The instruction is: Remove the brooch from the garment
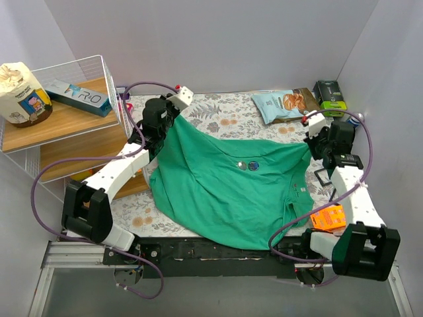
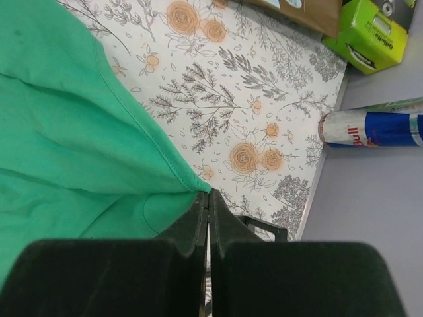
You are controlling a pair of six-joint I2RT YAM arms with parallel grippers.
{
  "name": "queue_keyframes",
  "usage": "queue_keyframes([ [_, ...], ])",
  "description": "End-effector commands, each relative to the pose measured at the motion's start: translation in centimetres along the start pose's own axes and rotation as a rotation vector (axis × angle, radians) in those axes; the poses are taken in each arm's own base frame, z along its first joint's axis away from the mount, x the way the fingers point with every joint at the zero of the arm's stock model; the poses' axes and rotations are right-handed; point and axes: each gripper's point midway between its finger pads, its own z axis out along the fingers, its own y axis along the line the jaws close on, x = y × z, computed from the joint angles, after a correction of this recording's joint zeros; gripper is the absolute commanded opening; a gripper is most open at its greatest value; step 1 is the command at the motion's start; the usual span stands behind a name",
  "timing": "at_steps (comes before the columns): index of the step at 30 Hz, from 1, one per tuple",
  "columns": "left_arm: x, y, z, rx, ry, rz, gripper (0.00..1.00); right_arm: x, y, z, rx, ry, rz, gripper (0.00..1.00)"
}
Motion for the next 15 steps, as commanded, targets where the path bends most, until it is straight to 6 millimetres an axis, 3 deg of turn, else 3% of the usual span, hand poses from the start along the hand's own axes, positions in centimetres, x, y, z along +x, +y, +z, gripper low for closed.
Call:
queue_keyframes([
  [1, 1.4, 1.0, 0.9, -0.086, 0.057, 0.057, 0.0, -0.6, -2.4, 2.1, 0.08, 0.008, 0.029, 0.01],
  [4, 2.2, 0.3, 1.5, -0.059, 0.097, 0.069, 0.02, -0.3, -2.9, 3.5, 0.078, 0.059, 0.08, 0.03],
  [5, 2.9, -0.3, 1.9, -0.039, 0.122, 0.073, 0.08, -1.2, -3.4, 3.5, 0.084, 0.052, 0.086, 0.18],
  [6, 2.3, -0.2, 2.2, -0.032, 0.118, 0.064, 0.17, -1.0, -3.3, 3.7, 0.068, 0.066, 0.086, 0.3],
  [7, 2.9, -0.8, 2.1, -0.002, 0.148, 0.069, 0.39, -1.2, -2.8, 3.7, 0.038, 0.063, 0.081, 0.38],
  [8, 2.6, -1.2, 2.2, 0.018, 0.143, 0.023, 0.47, -1.7, -2.6, 3.5, 0.019, 0.047, 0.073, 0.48],
  [11, 1.2, -2.3, 1.7, 0.12, 0.127, -0.04, 0.65, -3.3, -0.5, 2.8, -0.088, -0.036, -0.009, 0.6],
  [13, -0.7, -3.6, 0.9, 0.216, 0.1, -0.129, 0.7, -4.4, 2.0, 2.4, -0.189, -0.105, -0.089, 0.64],
  [15, -2.3, -6.7, -0.1, 0.395, 0.055, -0.221, 0.73, -4.5, 4.6, 2.8, -0.292, -0.13, -0.14, 0.66],
])
